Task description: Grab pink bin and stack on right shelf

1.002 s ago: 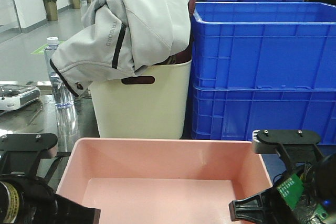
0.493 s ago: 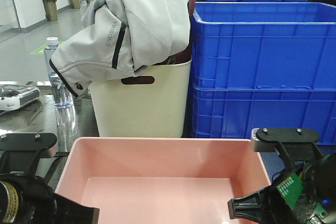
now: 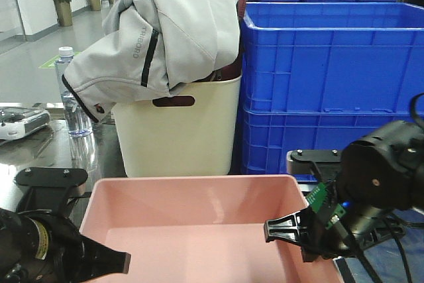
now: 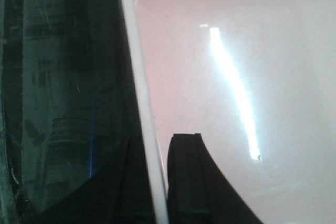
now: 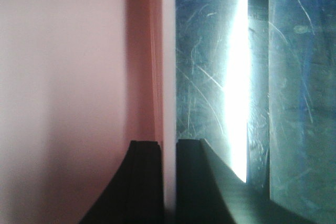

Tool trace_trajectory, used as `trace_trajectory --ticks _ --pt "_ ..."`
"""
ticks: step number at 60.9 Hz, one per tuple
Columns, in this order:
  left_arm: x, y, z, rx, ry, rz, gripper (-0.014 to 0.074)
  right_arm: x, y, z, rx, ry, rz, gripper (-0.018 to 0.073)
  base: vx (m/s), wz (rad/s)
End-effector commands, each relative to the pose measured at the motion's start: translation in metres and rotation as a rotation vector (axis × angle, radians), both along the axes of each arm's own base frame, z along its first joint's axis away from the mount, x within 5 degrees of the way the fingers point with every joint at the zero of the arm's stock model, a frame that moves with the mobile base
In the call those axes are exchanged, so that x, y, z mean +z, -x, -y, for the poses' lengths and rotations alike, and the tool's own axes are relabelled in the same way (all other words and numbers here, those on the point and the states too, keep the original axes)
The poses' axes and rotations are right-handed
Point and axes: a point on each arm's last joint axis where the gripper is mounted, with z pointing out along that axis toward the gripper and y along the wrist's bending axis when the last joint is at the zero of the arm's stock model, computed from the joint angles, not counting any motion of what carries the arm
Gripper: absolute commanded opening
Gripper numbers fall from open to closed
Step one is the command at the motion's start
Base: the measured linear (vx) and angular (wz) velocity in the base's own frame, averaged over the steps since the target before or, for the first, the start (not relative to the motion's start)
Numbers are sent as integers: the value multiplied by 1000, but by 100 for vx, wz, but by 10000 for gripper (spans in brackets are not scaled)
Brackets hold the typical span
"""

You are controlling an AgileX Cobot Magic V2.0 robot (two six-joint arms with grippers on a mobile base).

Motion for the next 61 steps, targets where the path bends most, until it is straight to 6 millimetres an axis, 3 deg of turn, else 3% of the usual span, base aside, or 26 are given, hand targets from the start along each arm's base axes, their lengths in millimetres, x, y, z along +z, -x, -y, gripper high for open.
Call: trace_trajectory --ticks 1,12,20,31,37,42,53,61 --pt "22 -2 0 -57 19 113 279 17 -5 11 24 64 94 132 0 0" --pt "41 1 5 -135 47 128 541 29 1 13 40 43 139 300 0 0" --pt "73 10 5 -196 89 182 617 49 11 17 73 13 212 357 0 0" --pt "113 35 -9 -274 85 276 597 87 45 28 129 -53 324 358 0 0" --pt "124 57 -22 -307 87 315 573 108 72 36 167 -68 376 358 0 0" --pt "126 85 -35 -361 118 359 550 120 107 43 259 -85 448 357 0 0" --pt "114 140 -58 -497 165 455 505 101 169 66 387 -108 513 347 0 0" --pt "87 164 -69 -546 179 464 452 75 204 83 429 -107 528 321 0 0"
